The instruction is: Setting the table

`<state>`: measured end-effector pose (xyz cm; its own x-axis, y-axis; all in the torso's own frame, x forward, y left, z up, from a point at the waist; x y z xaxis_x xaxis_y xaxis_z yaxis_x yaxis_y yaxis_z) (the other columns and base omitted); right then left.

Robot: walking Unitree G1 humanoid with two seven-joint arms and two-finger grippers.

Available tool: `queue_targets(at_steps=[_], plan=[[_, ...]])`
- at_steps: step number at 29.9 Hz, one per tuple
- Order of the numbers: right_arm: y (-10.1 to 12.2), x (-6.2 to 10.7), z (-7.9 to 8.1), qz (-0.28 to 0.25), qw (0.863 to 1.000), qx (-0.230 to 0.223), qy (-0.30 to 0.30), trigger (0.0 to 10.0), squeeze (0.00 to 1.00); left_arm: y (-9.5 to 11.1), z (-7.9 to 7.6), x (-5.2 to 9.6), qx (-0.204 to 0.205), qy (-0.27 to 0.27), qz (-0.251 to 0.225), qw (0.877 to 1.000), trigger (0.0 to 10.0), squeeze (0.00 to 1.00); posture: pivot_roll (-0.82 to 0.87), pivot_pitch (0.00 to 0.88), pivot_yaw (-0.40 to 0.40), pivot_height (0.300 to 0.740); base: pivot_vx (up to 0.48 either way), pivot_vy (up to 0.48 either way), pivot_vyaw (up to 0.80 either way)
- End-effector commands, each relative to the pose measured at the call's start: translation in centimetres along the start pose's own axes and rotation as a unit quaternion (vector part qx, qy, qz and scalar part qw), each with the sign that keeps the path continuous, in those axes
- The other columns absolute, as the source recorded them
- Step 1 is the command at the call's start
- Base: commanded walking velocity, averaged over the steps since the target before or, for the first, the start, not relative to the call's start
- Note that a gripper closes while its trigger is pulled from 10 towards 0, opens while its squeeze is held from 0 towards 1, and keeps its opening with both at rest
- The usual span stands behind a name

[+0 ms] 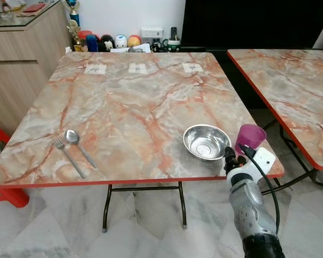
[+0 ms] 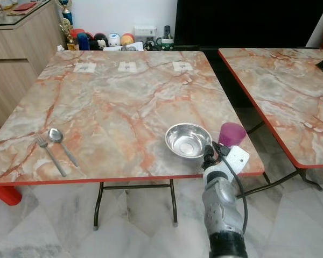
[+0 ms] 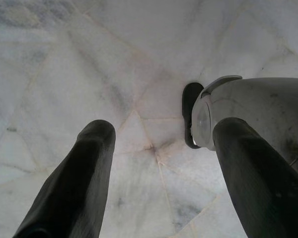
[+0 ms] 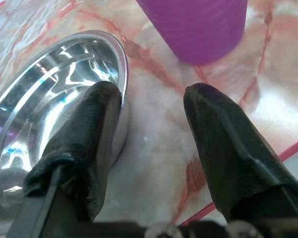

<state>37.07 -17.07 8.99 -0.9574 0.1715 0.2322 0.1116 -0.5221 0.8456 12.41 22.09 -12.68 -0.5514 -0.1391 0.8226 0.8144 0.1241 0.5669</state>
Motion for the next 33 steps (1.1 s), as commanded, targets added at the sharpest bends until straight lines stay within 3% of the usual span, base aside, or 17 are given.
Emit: queue_targets(at_steps=[1, 10, 22, 23, 24, 25, 26, 33], plan=[[-0.3, -0.2, 0.0, 0.012, 1.0, -0.01, -0.002, 10.0, 0.0, -0.8, 0.0, 0.2, 0.003, 0.0, 0.011, 1.0, 10.0, 0.0, 0.05, 0.087, -0.029, 0.74, 0.0, 0.0, 0.0], [-0.2, -1.3, 1.8, 0.024, 0.999, -0.038, 0.019, 10.0, 0.0, -0.8, 0.0, 0.2, 0.004, 0.0, 0.011, 1.0, 10.0, 0.0, 0.05, 0.089, -0.029, 0.74, 0.0, 0.0, 0.0], [-0.5, -2.1, 2.8, 0.049, 0.998, -0.046, 0.021, 10.0, 0.0, -0.9, 0.0, 0.2, 0.005, -0.001, 0.012, 1.0, 10.0, 0.0, 0.06, 0.095, -0.03, 0.74, 0.0, 0.0, 0.0], [-0.5, -2.1, 2.9, 0.05, 0.997, -0.048, 0.021, 6.8, 0.0, -0.9, 0.0, 0.2, 0.004, -0.001, 0.012, 1.0, 10.0, 0.0, 0.06, 0.096, -0.03, 0.74, 0.0, 0.0, 0.0], [-0.6, -2.1, 2.9, 0.053, 0.997, -0.047, 0.021, 6.8, 0.0, -0.9, 0.0, 0.2, 0.005, -0.001, 0.012, 1.0, 10.0, 0.0, 0.06, 0.096, -0.03, 0.74, 0.0, 0.0, 0.0], [-0.7, -2.1, 2.9, 0.056, 0.997, -0.044, 0.021, 4.9, 0.0, -0.9, 0.0, 0.2, 0.005, -0.001, 0.013, 1.0, 10.0, 0.0, 0.06, 0.096, -0.03, 0.74, 0.0, 0.0, 0.0], [-0.9, -2.1, 2.9, 0.059, 0.997, -0.043, 0.021, 0.0, 0.0, -0.9, 0.0, 0.2, 0.005, -0.001, 0.013, 1.0, 10.0, 0.0, 0.06, 0.096, -0.03, 0.74, 0.0, 0.0, 0.0], [-1.1, -2.2, 2.8, 0.061, 0.997, -0.046, 0.02, 0.0, 0.0, -0.9, 0.0, 0.2, 0.005, -0.001, 0.013, 1.0, 10.0, 0.0, 0.05, 0.097, -0.031, 0.74, 0.0, 0.0, 0.0]])
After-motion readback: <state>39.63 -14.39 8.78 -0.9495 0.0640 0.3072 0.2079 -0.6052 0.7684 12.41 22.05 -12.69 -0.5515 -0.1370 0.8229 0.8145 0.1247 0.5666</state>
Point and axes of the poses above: a point about 5 cm out from each wrist's last joint towards the gripper, its own x axis pointing back from the gripper into the wrist, its own y axis along the axis of the wrist's last joint, z = x × y, the point moved 3 cm from there along -x, pointing out of the wrist towards the gripper, and after that the axes turned 5 degrees about x, right-handed, at the moved point
